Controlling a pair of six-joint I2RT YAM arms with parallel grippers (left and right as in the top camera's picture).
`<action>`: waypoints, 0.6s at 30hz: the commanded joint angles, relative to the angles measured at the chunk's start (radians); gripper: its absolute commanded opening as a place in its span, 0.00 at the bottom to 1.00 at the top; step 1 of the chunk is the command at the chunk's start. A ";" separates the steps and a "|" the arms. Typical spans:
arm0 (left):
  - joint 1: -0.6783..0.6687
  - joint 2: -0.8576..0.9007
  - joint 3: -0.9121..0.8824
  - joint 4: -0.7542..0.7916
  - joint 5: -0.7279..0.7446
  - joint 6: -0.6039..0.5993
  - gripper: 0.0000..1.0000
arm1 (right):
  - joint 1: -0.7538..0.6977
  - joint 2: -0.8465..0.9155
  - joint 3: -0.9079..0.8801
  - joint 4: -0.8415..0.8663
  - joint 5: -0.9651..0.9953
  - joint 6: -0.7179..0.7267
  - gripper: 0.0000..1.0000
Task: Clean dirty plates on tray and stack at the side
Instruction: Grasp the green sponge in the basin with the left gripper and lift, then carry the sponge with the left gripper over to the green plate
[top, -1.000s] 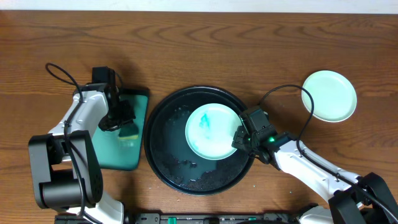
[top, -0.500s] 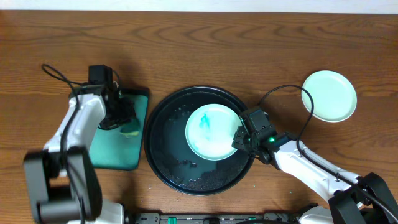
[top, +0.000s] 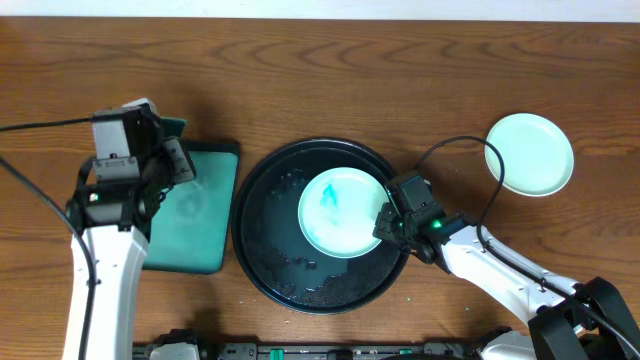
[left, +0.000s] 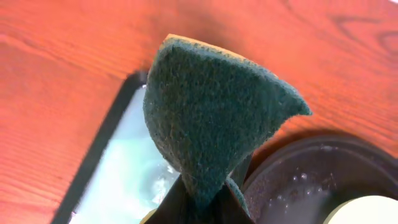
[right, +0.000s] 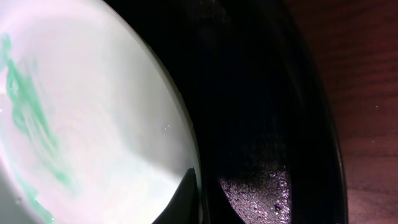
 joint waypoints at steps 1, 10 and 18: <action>-0.002 -0.051 0.002 0.018 -0.021 0.050 0.07 | -0.003 0.008 0.000 -0.001 0.010 -0.026 0.01; -0.002 -0.079 0.002 0.020 -0.021 0.060 0.07 | -0.003 0.008 0.000 -0.002 0.010 -0.026 0.01; -0.002 -0.078 0.002 0.020 -0.021 0.060 0.07 | -0.003 0.008 0.000 -0.002 0.010 -0.026 0.01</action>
